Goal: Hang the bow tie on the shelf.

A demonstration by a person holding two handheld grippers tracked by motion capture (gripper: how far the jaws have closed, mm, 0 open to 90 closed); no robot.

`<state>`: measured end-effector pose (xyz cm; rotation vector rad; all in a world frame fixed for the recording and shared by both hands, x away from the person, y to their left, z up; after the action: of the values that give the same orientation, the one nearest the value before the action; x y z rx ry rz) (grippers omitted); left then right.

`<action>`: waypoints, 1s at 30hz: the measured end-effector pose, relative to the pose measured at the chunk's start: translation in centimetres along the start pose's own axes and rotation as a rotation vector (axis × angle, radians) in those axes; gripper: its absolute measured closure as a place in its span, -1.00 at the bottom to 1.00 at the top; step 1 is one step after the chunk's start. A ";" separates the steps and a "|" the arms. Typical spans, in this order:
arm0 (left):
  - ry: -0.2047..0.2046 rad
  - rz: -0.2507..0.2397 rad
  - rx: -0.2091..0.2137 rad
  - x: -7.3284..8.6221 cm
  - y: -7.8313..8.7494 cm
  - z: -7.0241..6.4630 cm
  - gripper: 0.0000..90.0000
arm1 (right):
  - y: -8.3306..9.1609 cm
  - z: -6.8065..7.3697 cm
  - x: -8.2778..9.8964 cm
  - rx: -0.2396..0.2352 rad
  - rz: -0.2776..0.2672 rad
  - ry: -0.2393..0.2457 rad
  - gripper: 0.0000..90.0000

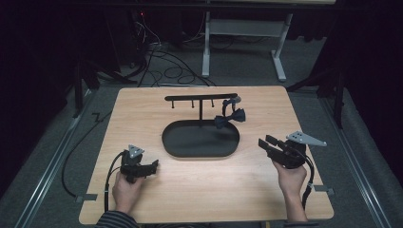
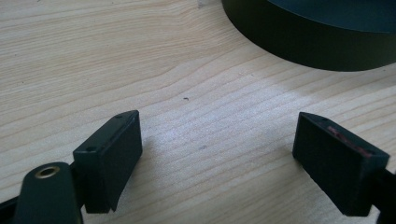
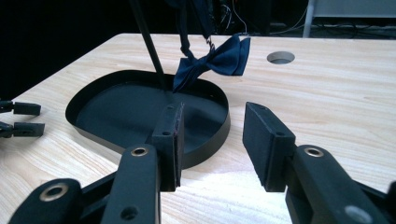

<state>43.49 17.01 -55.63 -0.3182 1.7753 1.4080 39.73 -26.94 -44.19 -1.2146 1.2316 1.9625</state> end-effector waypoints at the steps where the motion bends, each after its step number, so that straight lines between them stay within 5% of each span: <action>1: 0.000 0.000 0.000 0.0 0.0 0.0 -0.64 | 0.0 0.0 0.1 -0.001 0.001 0.002 0.35; 30: 0.000 0.000 0.000 0.0 0.0 0.0 -0.64 | -1.7 0.2 4.0 -0.028 0.068 -0.056 0.33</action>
<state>43.48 17.02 -55.64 -0.3180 1.7750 1.4082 39.15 -26.15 -48.45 -1.1368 1.2360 2.0549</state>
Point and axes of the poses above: each handheld gripper's, and its own axes: y roughly backward along the jaws, x roughly out of its underside, z roughly to its left, the point moved 7 cm from there along -y, roughly forward along the jaws, and after that the axes turned 1 degree about x, right-handed, at the moved point
